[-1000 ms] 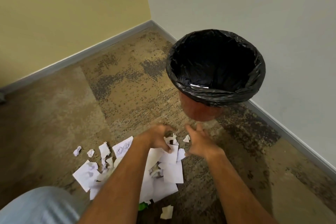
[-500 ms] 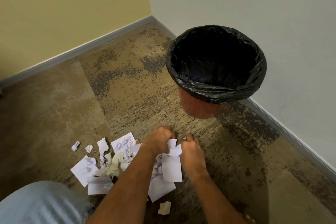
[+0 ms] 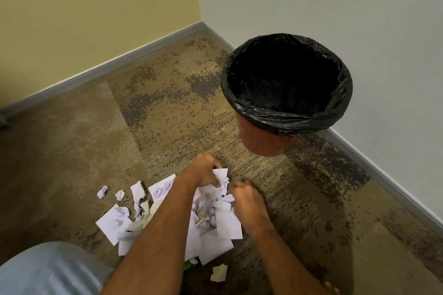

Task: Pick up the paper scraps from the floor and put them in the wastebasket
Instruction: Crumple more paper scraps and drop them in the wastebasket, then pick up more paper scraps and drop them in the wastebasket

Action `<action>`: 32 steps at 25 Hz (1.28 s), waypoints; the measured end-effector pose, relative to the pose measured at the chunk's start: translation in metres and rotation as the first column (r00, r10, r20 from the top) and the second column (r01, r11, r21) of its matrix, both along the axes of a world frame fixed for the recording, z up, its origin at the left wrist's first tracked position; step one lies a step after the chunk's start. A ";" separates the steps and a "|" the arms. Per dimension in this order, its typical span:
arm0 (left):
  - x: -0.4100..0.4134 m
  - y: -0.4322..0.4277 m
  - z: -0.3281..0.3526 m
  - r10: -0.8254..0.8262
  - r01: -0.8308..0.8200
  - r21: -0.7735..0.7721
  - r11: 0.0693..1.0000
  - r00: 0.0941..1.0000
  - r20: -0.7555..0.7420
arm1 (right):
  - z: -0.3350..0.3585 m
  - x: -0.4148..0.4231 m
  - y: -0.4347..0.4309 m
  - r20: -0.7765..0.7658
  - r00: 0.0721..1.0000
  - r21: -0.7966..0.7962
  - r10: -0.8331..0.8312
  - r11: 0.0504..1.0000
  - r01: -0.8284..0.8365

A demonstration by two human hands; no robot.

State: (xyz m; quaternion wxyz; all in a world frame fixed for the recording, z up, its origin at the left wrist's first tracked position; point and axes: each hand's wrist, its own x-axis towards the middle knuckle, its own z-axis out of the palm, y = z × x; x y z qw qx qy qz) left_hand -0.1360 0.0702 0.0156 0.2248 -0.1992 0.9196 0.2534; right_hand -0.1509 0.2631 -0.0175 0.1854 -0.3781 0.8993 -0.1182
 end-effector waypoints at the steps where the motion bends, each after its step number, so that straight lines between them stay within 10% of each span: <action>1: 0.000 0.000 0.001 0.007 -0.007 0.012 1.000 1.000 0.004 | 0.002 0.001 0.000 -0.017 1.000 0.015 0.006 1.000 -0.006; 10: -0.026 -0.029 0.077 0.061 -0.066 0.186 0.980 0.998 0.033 | 0.047 -0.051 -0.021 0.465 0.855 -0.189 -0.231 0.918 0.350; 21: -0.022 -0.068 0.239 0.109 -0.087 0.406 0.910 0.993 -0.032 | 0.185 -0.069 -0.055 0.392 0.919 -0.480 0.031 0.859 0.175; 32: -0.091 0.004 0.238 0.399 0.070 0.671 0.738 0.757 -0.517 | 0.234 -0.137 0.003 0.239 0.923 -0.793 -0.302 0.487 0.365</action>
